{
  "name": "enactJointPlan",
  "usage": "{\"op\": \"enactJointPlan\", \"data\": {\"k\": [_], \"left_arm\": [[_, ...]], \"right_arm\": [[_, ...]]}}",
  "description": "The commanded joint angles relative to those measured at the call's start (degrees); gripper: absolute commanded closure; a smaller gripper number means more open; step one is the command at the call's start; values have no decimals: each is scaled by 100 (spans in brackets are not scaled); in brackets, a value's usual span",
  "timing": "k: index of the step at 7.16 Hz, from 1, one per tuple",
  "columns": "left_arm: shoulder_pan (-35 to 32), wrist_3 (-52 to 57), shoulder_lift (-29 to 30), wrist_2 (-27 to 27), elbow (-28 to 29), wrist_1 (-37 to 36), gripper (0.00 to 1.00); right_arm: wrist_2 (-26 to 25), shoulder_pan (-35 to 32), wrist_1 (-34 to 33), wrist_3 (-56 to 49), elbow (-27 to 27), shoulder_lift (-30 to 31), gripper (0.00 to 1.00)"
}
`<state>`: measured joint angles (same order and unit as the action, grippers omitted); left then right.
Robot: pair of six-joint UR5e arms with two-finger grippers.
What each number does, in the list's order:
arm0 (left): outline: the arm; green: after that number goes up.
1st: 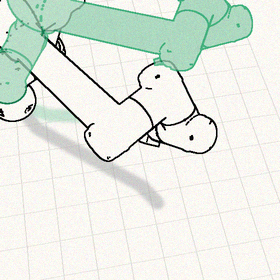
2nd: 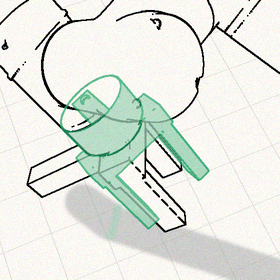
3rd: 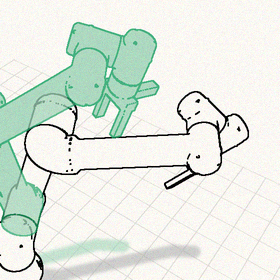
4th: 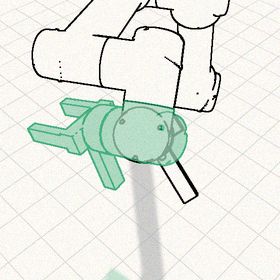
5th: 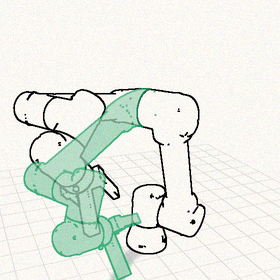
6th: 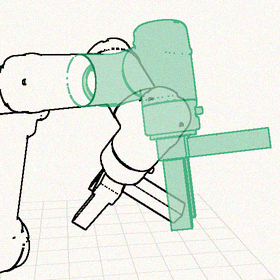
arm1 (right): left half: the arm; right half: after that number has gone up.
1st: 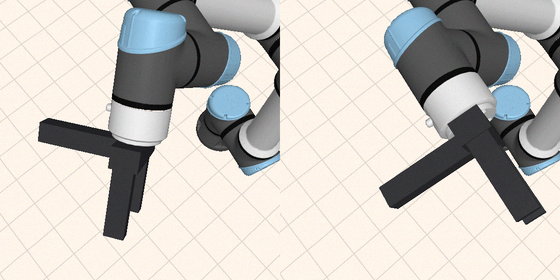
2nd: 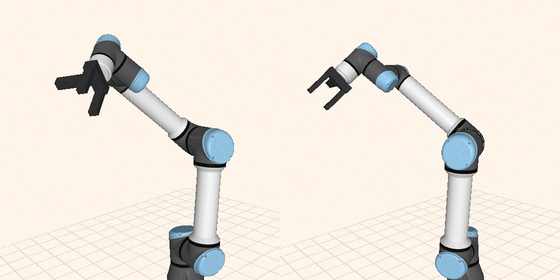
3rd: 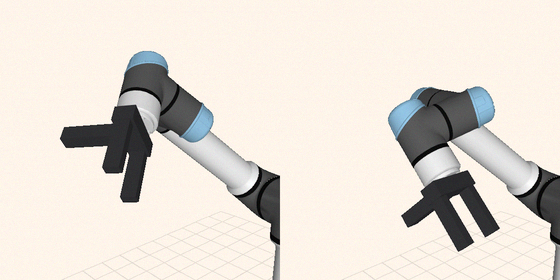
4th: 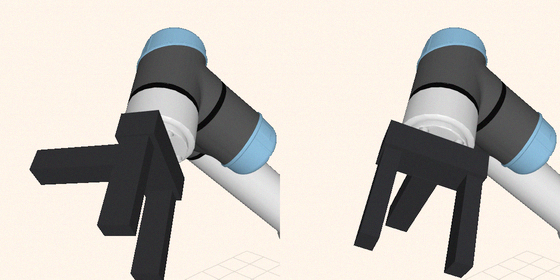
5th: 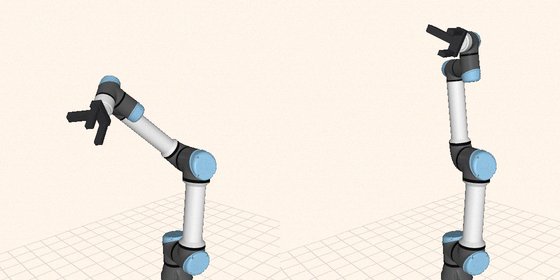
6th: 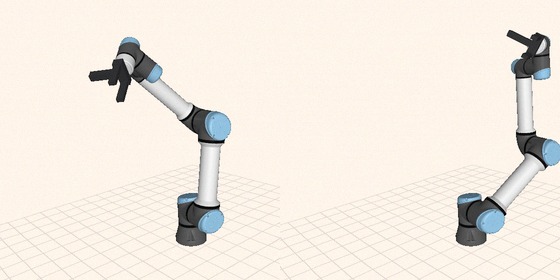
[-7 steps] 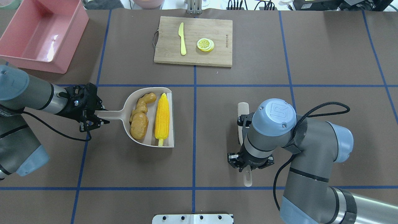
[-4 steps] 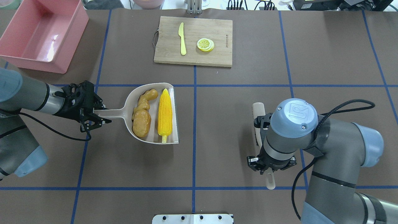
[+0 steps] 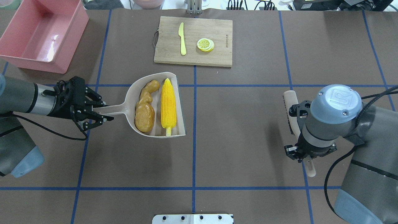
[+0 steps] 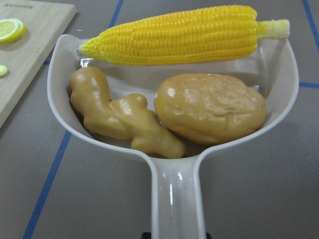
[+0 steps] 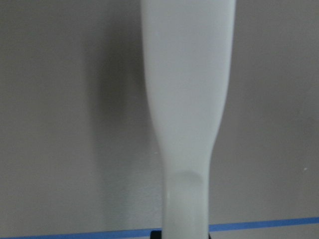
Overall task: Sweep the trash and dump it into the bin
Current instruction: 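Carry the dustpan to the pink bin with the left gripper and tip it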
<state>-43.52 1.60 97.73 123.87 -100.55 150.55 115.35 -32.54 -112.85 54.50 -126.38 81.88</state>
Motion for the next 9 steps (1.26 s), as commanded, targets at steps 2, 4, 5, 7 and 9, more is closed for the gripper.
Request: {"op": "enactJointPlan", "data": {"k": [2, 4, 5, 7, 9], "left_arm": [[-988, -877, -778, 50, 0, 868, 86], [-1866, -1413, -1359, 294, 0, 950, 86], [-2245, -1652, -1666, 452, 44, 950, 86], [-2975, -1794, -2081, 689, 236, 863, 92], [-3767, -1707, -1995, 1295, 798, 321, 96]], "right_arm": [[136, -594, 1727, -721, -116, 1805, 100], [671, -920, 3812, -678, 628, 2715, 100], [690, -938, 4597, -521, 1041, 2876, 100], [935, -982, 5184, -502, 1457, 3001, 100], [1294, -1104, 5176, -502, 1414, 3009, 100]]}}
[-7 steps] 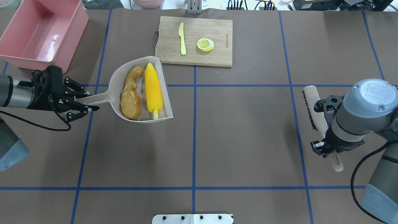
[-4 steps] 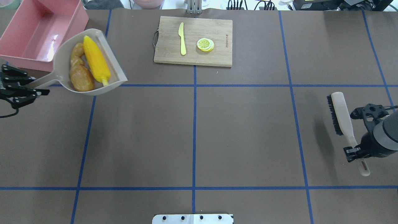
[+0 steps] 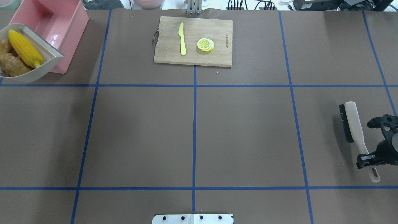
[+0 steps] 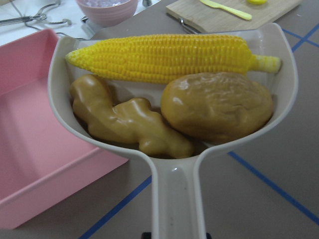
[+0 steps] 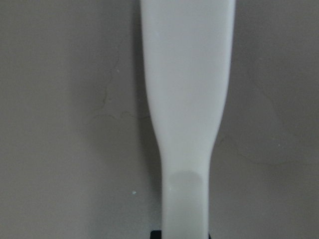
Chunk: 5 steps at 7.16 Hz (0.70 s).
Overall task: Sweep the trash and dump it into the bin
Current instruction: 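Carry the dustpan to the pink bin with the left gripper and tip it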
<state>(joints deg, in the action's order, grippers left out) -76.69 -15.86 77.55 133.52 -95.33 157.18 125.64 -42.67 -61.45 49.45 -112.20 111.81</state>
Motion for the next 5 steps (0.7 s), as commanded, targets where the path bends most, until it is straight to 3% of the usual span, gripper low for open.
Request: {"op": "enactJointPlan", "data": {"k": [1, 5], "left_arm": [[-600, 361, 111, 341, 278, -964, 96], [-979, 2425, 1014, 359, 190, -3863, 98]], "right_arm": [[442, -162, 45, -32, -38, 155, 100], [567, -111, 45, -410, 242, 315, 100]]}}
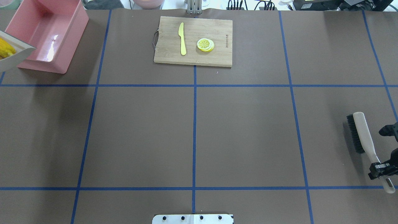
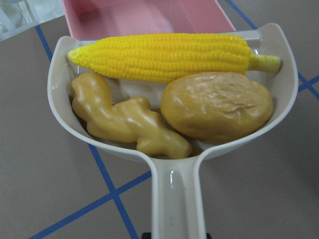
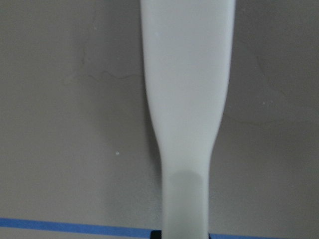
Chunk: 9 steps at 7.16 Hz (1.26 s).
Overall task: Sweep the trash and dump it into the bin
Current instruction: 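Carry the dustpan to the pink bin with the left gripper and tip it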
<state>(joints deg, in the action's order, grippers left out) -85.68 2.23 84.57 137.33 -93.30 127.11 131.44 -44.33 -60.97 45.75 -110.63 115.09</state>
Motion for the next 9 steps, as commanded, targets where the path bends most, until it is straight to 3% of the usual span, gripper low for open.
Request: {"op": "enactJointPlan", "data": {"k": [1, 2, 3, 4, 5, 9], "left_arm": [[-150, 1030, 532, -48, -13, -1498, 98], [-133, 1338, 717, -344, -13, -2027, 98], [-124, 1655, 893, -469, -22, -2432, 99], [-116, 1945, 1121, -810, -65, -2915, 99], [-124, 2026, 1402, -909, -57, -3320, 99], [-133, 2447, 1632, -1174, -109, -3928, 100]], "right_arm": [[-22, 73, -3, -49, 94, -12, 100], [-22, 73, 6, -49, 129, -12, 100], [-13, 99, -3, -31, 146, -12, 77], [-39, 108, -3, 21, 155, -12, 28], [-40, 108, 6, 21, 129, -21, 0], [-4, 39, 15, 30, 7, -47, 0]]}}
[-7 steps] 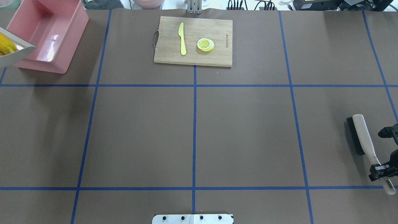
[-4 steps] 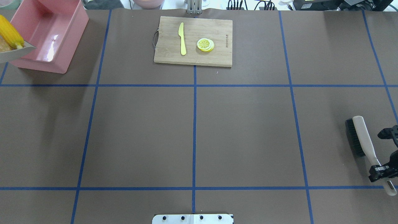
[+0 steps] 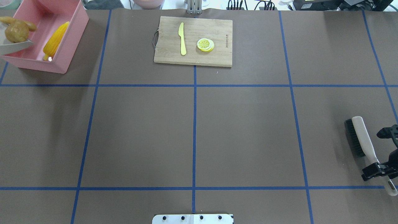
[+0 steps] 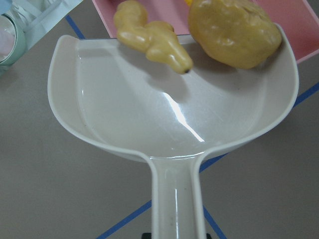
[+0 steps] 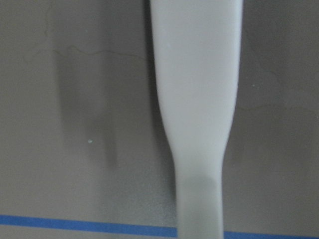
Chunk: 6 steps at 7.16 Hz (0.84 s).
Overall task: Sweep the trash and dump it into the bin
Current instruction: 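Carry the dustpan to the pink bin with the left gripper and tip it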
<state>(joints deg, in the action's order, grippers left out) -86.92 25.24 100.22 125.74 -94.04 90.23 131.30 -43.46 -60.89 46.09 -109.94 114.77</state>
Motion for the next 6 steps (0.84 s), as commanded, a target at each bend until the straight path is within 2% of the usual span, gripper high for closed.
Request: {"op": "enactJointPlan", "data": {"k": [1, 3, 4, 5, 6], "left_arm": [[-36, 339, 233, -15, -27, -547, 100], [-158, 350, 322, 55, -44, -541, 100], [-194, 350, 323, 125, -227, -498, 100], [-177, 341, 323, 491, -351, -306, 100], [-63, 367, 340, 521, -335, 96, 100]], "right_arm": [[36, -127, 16, -3, -141, 2, 0], [36, -399, 16, -82, -177, 19, 0], [36, -548, -2, -91, -177, 28, 0], [28, -784, -19, -170, -177, 28, 0], [10, -1291, -106, -579, -151, 20, 0]]}}
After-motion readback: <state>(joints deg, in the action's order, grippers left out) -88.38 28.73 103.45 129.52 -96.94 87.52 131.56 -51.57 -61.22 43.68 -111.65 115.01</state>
